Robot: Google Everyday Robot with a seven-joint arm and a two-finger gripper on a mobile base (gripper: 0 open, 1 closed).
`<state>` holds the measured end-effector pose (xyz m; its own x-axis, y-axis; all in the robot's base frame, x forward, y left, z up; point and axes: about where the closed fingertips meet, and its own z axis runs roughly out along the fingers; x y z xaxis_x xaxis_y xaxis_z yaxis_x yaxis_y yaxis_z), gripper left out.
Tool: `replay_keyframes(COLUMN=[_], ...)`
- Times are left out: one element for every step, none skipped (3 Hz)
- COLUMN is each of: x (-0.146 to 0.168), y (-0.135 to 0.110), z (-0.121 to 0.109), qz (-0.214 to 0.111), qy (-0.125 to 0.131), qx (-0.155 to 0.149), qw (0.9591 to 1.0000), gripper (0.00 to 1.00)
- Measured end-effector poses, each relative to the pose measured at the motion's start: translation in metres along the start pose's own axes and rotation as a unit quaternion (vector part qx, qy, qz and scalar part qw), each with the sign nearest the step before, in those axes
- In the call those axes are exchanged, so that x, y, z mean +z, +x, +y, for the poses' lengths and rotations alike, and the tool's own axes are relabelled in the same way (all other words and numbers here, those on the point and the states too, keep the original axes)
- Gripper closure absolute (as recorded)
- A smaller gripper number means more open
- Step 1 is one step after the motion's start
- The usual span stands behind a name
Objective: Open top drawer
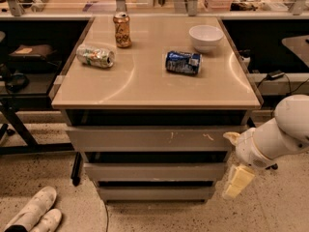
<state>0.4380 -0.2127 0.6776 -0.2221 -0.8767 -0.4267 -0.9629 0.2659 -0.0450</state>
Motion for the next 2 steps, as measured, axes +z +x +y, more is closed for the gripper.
replay_keyframes(x=[0.0001,0.0068], y=[-0.0054,-0.0149], z=[0.0057,0.0019], qz=[0.006,-0.008], qy=[0.010,0.034], qx=[-0.017,-0.056], qw=[0.9998,0.9978], gripper=[0.00,0.00])
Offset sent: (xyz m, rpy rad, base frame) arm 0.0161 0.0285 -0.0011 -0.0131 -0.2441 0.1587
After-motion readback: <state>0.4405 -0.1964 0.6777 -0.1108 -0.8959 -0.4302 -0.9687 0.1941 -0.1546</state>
